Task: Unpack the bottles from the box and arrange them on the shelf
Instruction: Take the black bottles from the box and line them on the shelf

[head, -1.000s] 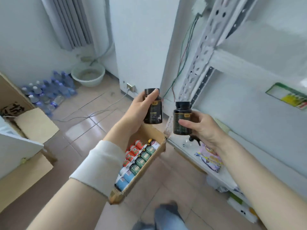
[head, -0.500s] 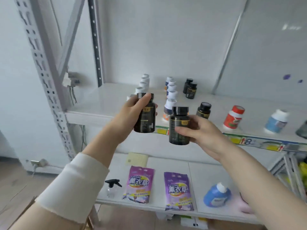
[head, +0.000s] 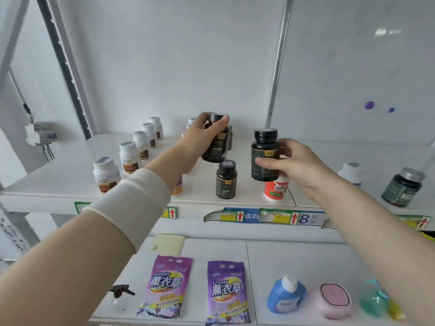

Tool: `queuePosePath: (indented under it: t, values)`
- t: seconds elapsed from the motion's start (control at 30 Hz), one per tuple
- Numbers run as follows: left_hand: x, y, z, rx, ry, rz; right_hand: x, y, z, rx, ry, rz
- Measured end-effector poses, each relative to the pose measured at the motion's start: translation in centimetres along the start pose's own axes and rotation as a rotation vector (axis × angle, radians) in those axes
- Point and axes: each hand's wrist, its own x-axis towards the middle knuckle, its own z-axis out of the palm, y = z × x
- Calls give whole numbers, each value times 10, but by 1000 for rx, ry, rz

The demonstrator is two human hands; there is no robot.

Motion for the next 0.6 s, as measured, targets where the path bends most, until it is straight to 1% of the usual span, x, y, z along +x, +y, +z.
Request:
queuePosePath:
  t: [0.1,0.2,0.33,0.43,0.6]
  values:
    - [41,-5,-2,120,16,18,39,0,2,-82,9,-8]
    - [90,-15,-8,248,-23,37,82,3,7,-153,-8,8]
    - [149,-34,-16,463,-140,-10,131,20,24,-195,-85,101]
    - [182,-53,-15,667,-261,-60,153,39,36,-308,-135,145]
    - [211,-70,-6,768,-379,-100,172,52,45,-381,-215,177]
